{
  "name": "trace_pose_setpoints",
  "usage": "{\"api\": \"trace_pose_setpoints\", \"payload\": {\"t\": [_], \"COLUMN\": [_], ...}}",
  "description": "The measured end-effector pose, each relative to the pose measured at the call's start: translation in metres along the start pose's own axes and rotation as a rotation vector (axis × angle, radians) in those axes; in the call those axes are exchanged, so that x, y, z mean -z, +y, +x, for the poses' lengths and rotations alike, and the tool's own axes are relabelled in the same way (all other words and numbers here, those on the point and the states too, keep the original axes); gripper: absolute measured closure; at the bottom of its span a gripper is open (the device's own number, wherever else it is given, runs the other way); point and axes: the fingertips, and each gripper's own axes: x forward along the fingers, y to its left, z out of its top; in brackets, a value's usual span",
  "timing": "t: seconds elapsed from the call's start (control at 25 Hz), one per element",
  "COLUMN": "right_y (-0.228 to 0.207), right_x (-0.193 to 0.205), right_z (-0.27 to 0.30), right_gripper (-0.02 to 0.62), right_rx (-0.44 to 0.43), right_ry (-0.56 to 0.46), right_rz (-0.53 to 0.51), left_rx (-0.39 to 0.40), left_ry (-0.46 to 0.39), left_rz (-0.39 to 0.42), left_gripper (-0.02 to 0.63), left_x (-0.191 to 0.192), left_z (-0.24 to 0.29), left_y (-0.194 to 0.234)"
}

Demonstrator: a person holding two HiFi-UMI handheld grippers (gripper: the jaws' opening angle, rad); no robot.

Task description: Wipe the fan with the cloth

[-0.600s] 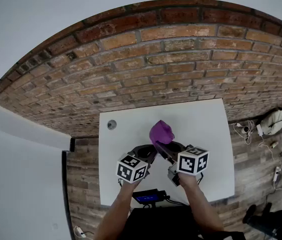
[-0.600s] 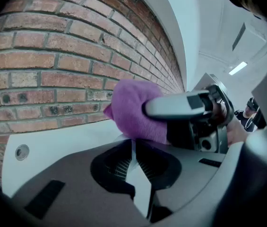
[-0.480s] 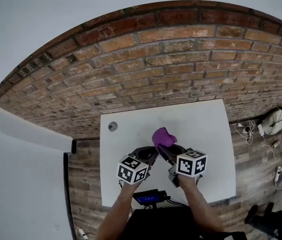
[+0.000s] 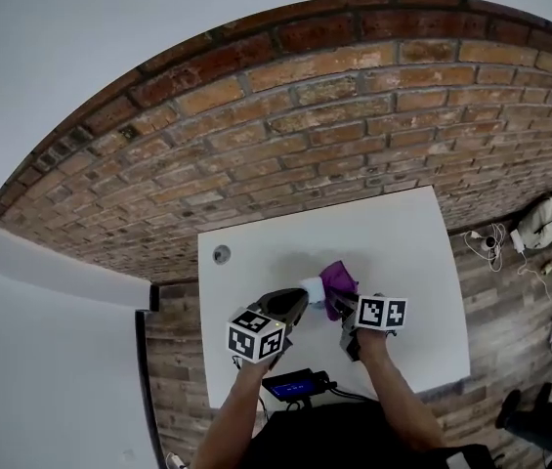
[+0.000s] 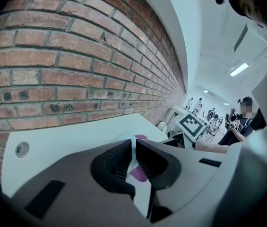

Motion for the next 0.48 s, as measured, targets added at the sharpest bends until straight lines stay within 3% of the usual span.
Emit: {"api": "trace_pose_setpoints", "payload": {"t": [0.08,0.2,0.36,0.48], "right_y": [-0.005,0.024,0.103,0.123], "right_x": [0.002,-0.025,-0.056,-0.040], "right_z": [-0.002,-0.016,-0.032,-0.021], "right_gripper": [0.548,0.548,0.548,0.548], "right_rx": [0.010,-0.038,-0.201,-0.223], "right_ry": [0.000,-0.088,-0.161,-0.089], "right_rz": [0.034,0.018,-0.119,-0.207], "left_rx": [0.000,-0.016,-0.092,-0.100], "left_ry": [0.001,0.013,0.037,0.113], "left_rz": [-0.001,0.019,0.115,0.176], "left_gripper": [0.571,0.571,0.571,0.571], "left_x": [0.001,0.000,-0.010,-0.003], "left_z": [0.000,0.001,-0.003,0.002], "left_y": [-0.001,0.000,0.004,0.002]}}
